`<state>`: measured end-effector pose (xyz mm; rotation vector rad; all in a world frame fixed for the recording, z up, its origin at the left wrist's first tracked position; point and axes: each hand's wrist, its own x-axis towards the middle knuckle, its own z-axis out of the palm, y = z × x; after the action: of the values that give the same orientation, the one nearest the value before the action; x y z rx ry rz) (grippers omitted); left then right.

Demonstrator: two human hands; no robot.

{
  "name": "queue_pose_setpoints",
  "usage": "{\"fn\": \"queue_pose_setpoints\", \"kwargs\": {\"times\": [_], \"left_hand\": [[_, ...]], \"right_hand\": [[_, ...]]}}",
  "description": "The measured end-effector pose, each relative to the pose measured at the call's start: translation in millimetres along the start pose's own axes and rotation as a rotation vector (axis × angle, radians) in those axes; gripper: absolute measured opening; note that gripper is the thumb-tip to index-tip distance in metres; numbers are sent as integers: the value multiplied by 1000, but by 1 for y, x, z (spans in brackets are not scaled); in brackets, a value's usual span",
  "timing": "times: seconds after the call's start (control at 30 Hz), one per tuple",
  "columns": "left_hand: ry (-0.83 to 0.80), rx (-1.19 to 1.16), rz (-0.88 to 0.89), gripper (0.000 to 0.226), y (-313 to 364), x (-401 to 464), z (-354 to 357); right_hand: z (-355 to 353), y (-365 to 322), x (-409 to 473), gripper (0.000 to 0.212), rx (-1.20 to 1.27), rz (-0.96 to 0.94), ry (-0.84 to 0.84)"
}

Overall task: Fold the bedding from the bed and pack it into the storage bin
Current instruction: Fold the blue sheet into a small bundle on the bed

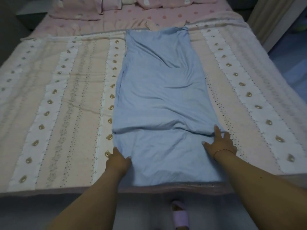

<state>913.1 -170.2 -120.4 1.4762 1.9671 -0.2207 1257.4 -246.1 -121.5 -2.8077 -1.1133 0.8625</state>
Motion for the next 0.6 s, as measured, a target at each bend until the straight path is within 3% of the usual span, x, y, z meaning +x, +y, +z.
{"fn": "queue_pose_setpoints", "kwargs": {"times": [0.17, 0.27, 0.33, 0.4, 0.47, 0.53, 0.6], "left_hand": [[26, -151, -187, 84, 0, -5, 6], [-15, -344, -176, 57, 2, -10, 6], [-57, -476, -220, 50, 1, -15, 1], [-91, -675, -271, 59, -7, -21, -5], [-128, -774, -285, 66, -19, -32, -9], [-138, -871, -304, 60, -29, -46, -14], [-144, -967, -312, 52, -37, -61, -22]], "right_hand": [[-3, 20, 9, 106, 136, 260, -36], [-6, 32, 7, 93, 450, 329, -95], [-8, 40, -1, 81, 632, 354, -201], [-8, 50, -13, 75, 740, 377, -282], [-12, 58, -28, 77, 856, 369, -289], [-15, 66, -41, 85, 976, 339, -286], [-20, 69, -59, 72, 1051, 291, -251]]}}
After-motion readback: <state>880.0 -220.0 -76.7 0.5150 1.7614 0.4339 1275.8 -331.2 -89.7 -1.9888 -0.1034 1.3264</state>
